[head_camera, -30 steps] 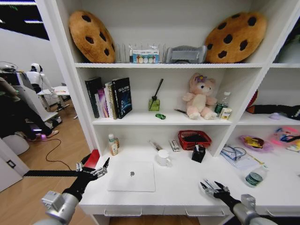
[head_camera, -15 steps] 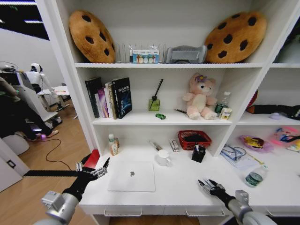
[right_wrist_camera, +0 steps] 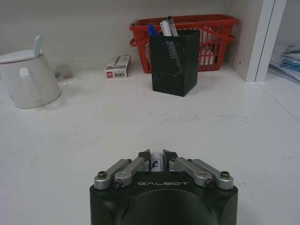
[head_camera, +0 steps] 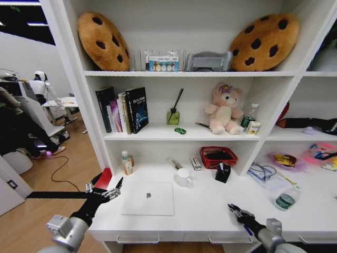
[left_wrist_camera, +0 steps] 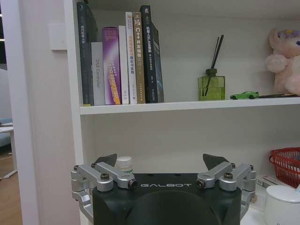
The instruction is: Organize the objects on the table.
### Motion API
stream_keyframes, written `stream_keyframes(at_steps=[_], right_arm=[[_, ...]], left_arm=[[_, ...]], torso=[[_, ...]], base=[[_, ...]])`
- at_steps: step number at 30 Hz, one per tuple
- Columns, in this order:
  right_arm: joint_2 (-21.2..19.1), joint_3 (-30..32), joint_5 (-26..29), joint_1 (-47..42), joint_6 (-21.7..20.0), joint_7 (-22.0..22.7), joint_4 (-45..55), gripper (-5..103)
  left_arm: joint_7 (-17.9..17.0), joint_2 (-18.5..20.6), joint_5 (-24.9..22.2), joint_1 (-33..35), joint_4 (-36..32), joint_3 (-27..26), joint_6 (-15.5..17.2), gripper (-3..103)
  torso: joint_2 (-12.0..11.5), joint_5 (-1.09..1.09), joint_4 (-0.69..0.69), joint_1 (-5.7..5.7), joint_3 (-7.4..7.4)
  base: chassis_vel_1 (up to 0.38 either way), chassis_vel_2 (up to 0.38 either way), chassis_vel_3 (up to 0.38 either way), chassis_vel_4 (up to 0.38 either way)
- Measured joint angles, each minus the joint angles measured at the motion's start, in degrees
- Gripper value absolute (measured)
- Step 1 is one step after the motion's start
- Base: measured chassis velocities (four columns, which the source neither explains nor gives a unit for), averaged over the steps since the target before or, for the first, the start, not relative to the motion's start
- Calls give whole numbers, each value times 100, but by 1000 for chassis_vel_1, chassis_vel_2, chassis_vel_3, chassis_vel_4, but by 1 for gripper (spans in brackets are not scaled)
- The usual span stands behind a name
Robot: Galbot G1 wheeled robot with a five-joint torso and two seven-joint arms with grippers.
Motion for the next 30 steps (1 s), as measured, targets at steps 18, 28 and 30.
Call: stream_keyframes(at_steps=[18,28,30], right_arm=[[-61,357,242,605,1015,111,376,13],[-184,-939,-967,2739,2376,1475,-947,13],[-158,-1339,-1245,3411,2624,1752,-1475,13]], left_arm=[[0,0,0,0,0,0,0,100],[-1,0,0,0,1,0,0,100],[-1,0,0,0,0,0,0,100]], torso=[[-1,3,-2,0,1],[-2,4,-1,1,2],[-2,3,2,1,1]], base=[[0,0,0,0],[0,0,0,0],[0,0,0,0]])
